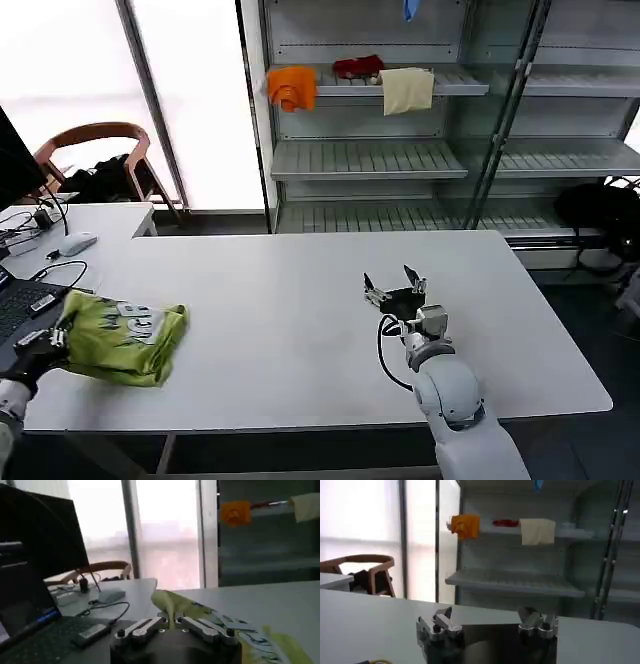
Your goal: Fold and organize the clothes.
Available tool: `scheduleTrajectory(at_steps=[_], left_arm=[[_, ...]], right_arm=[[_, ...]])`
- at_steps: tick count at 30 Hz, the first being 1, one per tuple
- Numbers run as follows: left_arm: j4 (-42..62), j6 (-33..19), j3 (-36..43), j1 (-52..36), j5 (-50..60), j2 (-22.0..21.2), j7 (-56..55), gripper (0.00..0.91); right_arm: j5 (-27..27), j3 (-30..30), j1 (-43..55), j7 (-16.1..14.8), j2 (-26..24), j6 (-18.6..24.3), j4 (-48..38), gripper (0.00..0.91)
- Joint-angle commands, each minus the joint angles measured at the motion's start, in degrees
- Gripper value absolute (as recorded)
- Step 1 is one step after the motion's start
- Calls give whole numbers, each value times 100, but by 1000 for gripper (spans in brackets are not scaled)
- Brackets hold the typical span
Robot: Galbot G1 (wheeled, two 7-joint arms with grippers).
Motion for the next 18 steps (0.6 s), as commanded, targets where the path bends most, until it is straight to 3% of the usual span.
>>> scheduleTrajectory(at_steps=[1, 11, 15, 18], left_arm=[[79, -234, -533, -302, 1260, 869, 245, 0], [-1071, -40, -49, -640, 2773, 955, 676, 10], [-1486, -86, 680, -349, 3596, 490, 641, 20], [-1454, -278, 1637, -100, 4463, -210, 573, 20]], right_arm=[[10, 23, -18, -4, -22, 11, 7, 907], [52, 108, -71, -31, -87, 53, -22, 907], [60, 213, -173, -84, -105, 131, -80, 907], [68, 284, -257, -106, -125, 191, -130, 907]])
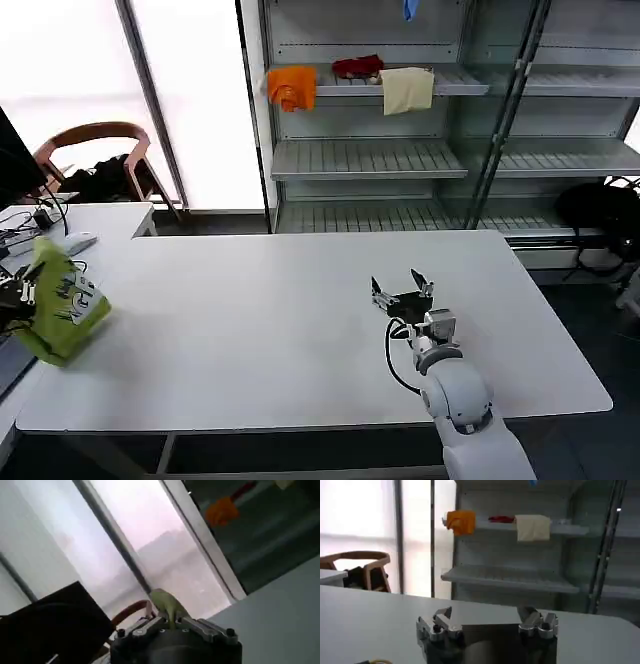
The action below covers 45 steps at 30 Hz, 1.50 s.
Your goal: Fold and organize the clothes.
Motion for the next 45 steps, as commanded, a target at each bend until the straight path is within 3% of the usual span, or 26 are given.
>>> scheduleTrajectory(at_steps=[1, 4, 6, 11, 16, 17, 18, 19, 25, 31, 34, 42, 45], left_arm=[[-647, -291, 2145, 317, 2726, -1270, 59, 20], [-327, -261, 2846, 175, 2961, -1836, -109, 20], [-256, -99, 3181, 26, 2955, -1975, -227, 20], [-355, 420, 3661, -353, 2579, -2017, -444, 30], [-490, 1031, 4010, -561, 1516, -1964, -839, 30], [-480, 1098, 4095, -589, 1401, -1973, -906, 343], [-448, 1173, 4168, -615, 1309, -1993, -1026, 725], [-422, 1237, 4224, -639, 1232, -2026, -1127, 907], [-522, 1476, 4397, -859, 103, -2137, -1635, 907], [-1269, 1694, 4095, -1035, -1362, -1841, -1891, 907], [-1625, 1696, 3714, -1020, -1632, -1745, -1894, 907], [-1492, 1681, 2467, -699, -1684, -1531, -1767, 907], [-1387, 1599, 2135, -457, -1693, -1607, -1755, 907]], right_arm=[[12, 147, -152, -33, -34, 100, -87, 907], [11, 164, -192, -39, -56, 126, -110, 907], [10, 170, -215, -36, -73, 141, -144, 907], [-6, 146, -213, -25, -38, 141, -163, 907], [-33, 101, -181, -22, 18, 132, -162, 907], [-41, 86, -170, -18, 28, 125, -163, 907], [-46, 65, -160, -19, 40, 118, -160, 907], [-55, 48, -152, -25, 60, 101, -151, 907], [274, -152, -93, -129, 184, -196, 73, 907], [860, -500, 84, 0, 586, -596, 123, 907], [1323, -796, 151, 139, 840, -612, 23, 907], [3212, -1890, 490, 917, 1598, -615, -658, 907], [3502, -2033, 583, 980, 1708, -611, -902, 907]])
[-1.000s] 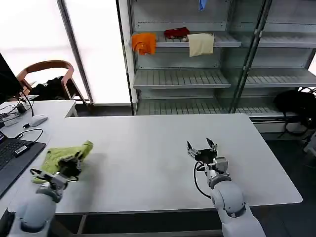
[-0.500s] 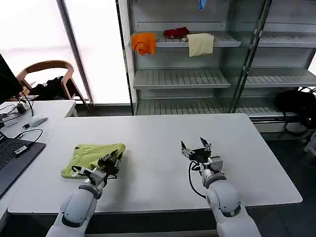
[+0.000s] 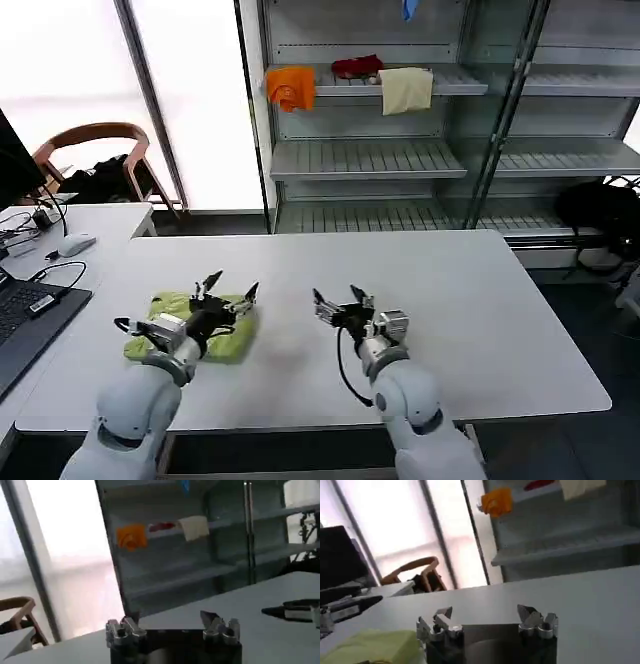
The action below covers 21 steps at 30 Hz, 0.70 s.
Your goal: Fold and organize the clothes.
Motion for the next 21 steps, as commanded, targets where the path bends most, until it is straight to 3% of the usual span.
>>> scheduleTrajectory(at_steps=[1, 5, 16, 19, 21], left_arm=[[-128, 59, -1299, 433, -777, 8, -132, 907], [-69, -67, -1458, 673, -763, -149, -123, 907], [64, -141, -1550, 841, -755, -291, -149, 907], [76, -144, -1543, 845, -756, -304, -154, 907], [79, -150, -1543, 850, -759, -306, -158, 907]], right_arm=[[1868, -982, 325, 551, 731, -123, -783, 907], [2563, -1154, 455, 734, 731, -109, -977, 907], [2952, -991, 471, 826, 731, -108, -1245, 907], [2997, -989, 534, 812, 731, -109, -1322, 776], [2993, -988, 596, 763, 731, -113, -1391, 776]])
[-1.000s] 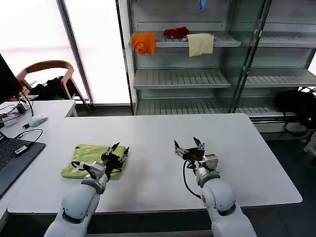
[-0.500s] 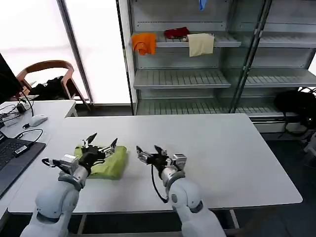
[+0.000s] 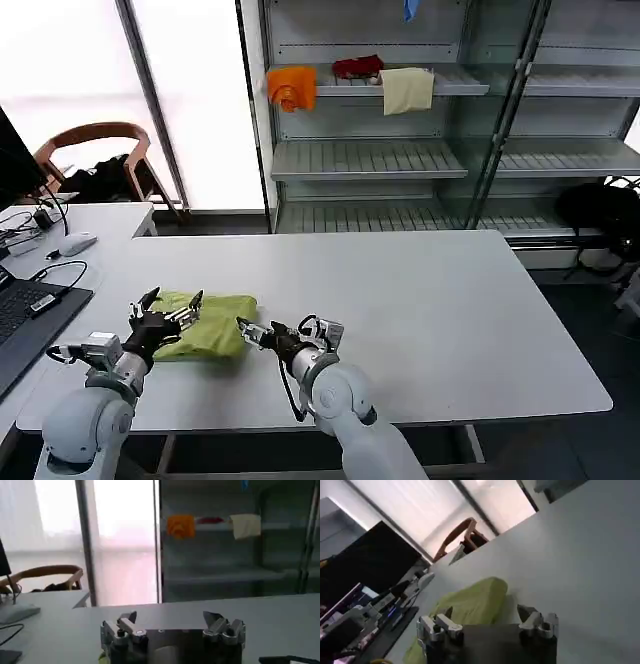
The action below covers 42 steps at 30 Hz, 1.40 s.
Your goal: Fold and organize the clothes.
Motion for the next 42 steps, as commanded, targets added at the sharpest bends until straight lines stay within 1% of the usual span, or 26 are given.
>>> scheduleTrajectory(at_steps=[1, 2, 3, 4, 5, 6, 11, 18, 21, 24, 27, 29, 30, 31, 33, 34, 36, 37, 38, 39, 42], left_arm=[[27, -32, -239, 167, -124, -51, -22, 907], [25, -32, -240, 173, -129, -54, -26, 907], [24, -32, -240, 176, -130, -58, -30, 907], [26, -33, -241, 184, -130, -61, -37, 907], [26, -37, -241, 191, -129, -66, -39, 907], [20, -40, -240, 198, -129, -75, -43, 907], [13, -50, -216, 234, -126, -126, -55, 907], [33, -62, -211, 206, -119, -149, -69, 907], [62, -71, -218, 196, -119, -146, -68, 907], [104, -95, -223, 192, -118, -145, -68, 907], [153, -142, -208, 187, -110, -155, -70, 907], [175, -156, -192, 182, -108, -165, -69, 907], [190, -161, -186, 176, -106, -165, -69, 907], [203, -161, -183, 167, -106, -164, -68, 907], [221, -167, -178, 155, -106, -155, -68, 907], [237, -169, -179, 146, -107, -151, -66, 907], [266, -177, -176, 126, -105, -145, -67, 907], [289, -184, -174, 118, -105, -147, -66, 907], [305, -186, -167, 105, -99, -150, -67, 907], [324, -188, -157, 97, -94, -153, -67, 907], [319, -186, -142, 98, -86, -143, -65, 907]], right_arm=[[571, -137, 172, 55, 282, -26, -344, 715], [566, -135, 206, 1, 282, -29, -380, 534], [559, -141, 234, -39, 282, -31, -415, 443], [542, -143, 274, -86, 282, -33, -458, 242], [538, -144, 286, -96, 282, -34, -473, 111], [525, -141, 330, -110, 282, -37, -523, 10], [386, -75, 471, -267, 282, -42, -720, 0], [301, -69, 473, -415, 282, -41, -720, 0], [275, -12, 431, -434, 282, -39, -565, 0], [290, 91, 376, -408, 237, -39, -230, 0], [362, 234, 353, -338, 78, -40, -20, 0], [497, 352, 343, -290, -135, -41, 140, 0], [598, 432, 343, -263, -336, -39, 218, 0], [721, 479, 344, -243, -446, -39, 277, 0], [797, 560, 344, -230, -623, -38, 331, 0], [935, 623, 340, -228, -891, -39, 407, 0], [1034, 619, 333, -275, -1114, -46, 434, 0], [1023, 602, 303, -313, -1133, -51, 428, 20], [962, 575, 274, -371, -1085, -55, 391, 907], [858, 519, 246, -476, -978, -54, 372, 907], [529, 365, 212, -668, -695, -52, 147, 907]])
